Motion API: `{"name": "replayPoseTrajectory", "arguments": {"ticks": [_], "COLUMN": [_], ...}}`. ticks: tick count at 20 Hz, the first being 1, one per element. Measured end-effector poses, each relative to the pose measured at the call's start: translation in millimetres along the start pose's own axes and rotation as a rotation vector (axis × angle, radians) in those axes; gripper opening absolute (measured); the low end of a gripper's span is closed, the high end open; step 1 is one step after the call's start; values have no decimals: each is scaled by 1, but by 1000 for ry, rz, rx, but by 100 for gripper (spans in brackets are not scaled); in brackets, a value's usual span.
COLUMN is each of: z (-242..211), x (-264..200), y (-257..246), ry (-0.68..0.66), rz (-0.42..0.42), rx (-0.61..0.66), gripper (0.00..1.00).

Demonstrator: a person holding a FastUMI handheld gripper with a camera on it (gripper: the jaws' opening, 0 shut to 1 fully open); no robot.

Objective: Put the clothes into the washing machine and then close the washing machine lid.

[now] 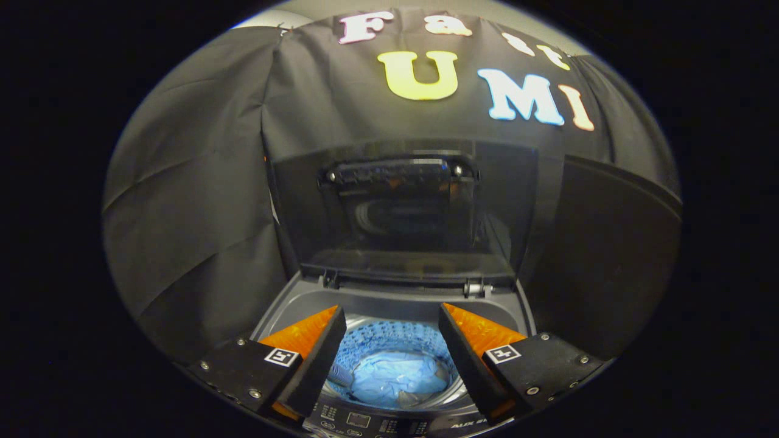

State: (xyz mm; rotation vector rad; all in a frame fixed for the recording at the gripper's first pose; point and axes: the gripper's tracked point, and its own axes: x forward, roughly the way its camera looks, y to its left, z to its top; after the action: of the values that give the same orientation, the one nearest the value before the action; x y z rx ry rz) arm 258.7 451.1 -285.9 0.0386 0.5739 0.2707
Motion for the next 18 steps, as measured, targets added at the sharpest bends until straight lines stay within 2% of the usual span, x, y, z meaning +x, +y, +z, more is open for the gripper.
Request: {"name": "replayPoseTrajectory", "arguments": {"ticks": [8,18], "z": [101,174], "x": [-11,47], "y": [15,9], "ry": [-256,-307], "rz": [19,-56], "rx": [-45,-16], "gripper": [95,95]}}
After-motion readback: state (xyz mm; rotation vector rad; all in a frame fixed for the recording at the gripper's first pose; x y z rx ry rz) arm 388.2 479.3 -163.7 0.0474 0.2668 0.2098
